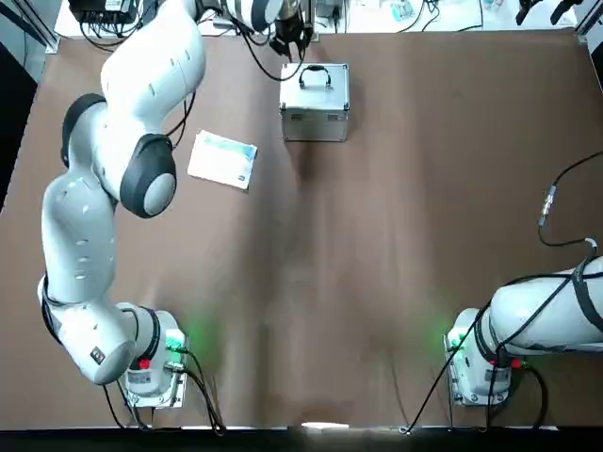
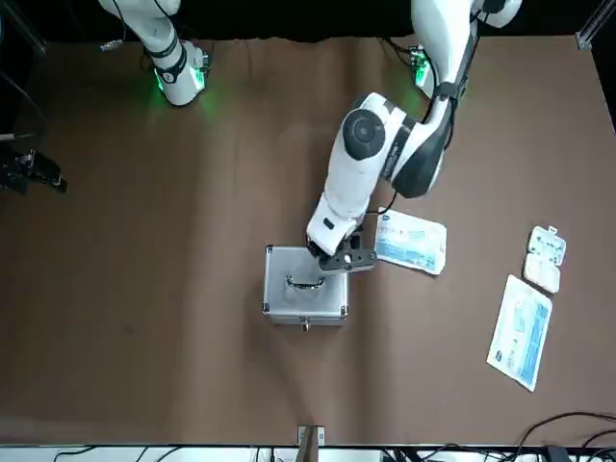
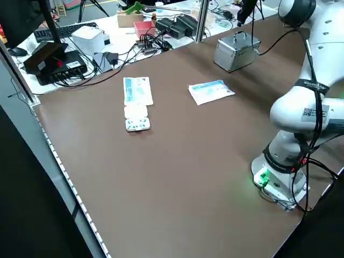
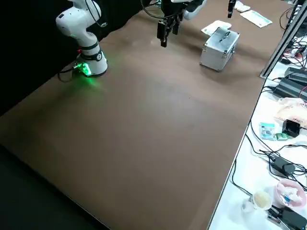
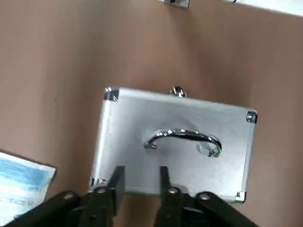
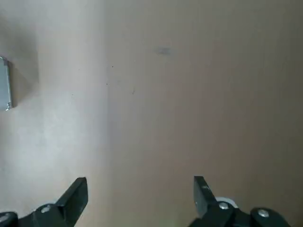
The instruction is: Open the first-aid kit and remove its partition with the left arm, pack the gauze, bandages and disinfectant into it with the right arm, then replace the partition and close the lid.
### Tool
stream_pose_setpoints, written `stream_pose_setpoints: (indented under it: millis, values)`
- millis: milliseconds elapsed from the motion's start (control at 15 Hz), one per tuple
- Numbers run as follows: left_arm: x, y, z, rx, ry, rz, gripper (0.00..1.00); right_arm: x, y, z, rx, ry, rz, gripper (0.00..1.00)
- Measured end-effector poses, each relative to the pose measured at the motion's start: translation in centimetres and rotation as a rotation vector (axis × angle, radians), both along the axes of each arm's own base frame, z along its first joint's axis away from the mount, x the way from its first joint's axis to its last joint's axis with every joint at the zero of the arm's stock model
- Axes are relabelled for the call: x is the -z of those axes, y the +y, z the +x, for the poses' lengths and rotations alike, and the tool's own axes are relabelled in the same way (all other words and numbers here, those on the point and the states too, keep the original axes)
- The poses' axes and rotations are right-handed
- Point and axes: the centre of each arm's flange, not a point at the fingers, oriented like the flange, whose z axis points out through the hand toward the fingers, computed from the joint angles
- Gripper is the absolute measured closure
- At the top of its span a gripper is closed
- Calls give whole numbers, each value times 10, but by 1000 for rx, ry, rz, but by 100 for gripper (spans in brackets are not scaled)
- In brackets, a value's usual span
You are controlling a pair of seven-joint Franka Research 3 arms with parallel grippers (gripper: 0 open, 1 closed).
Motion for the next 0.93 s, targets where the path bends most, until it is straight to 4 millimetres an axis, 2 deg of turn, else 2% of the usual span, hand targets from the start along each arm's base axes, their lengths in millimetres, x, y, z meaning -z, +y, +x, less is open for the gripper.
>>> stream_pose_setpoints:
  millis: [400, 467, 933]
  values:
    - [-36, 52, 13, 92, 30, 49, 5, 0, 0, 0, -1, 0, 0, 1]
    - [-43, 63, 13, 116, 43, 62, 2, 0, 0, 0, -1, 0, 0, 1]
    - [-105, 148, 8, 262, 127, 117, 1, 0, 1, 0, -1, 1, 0, 1]
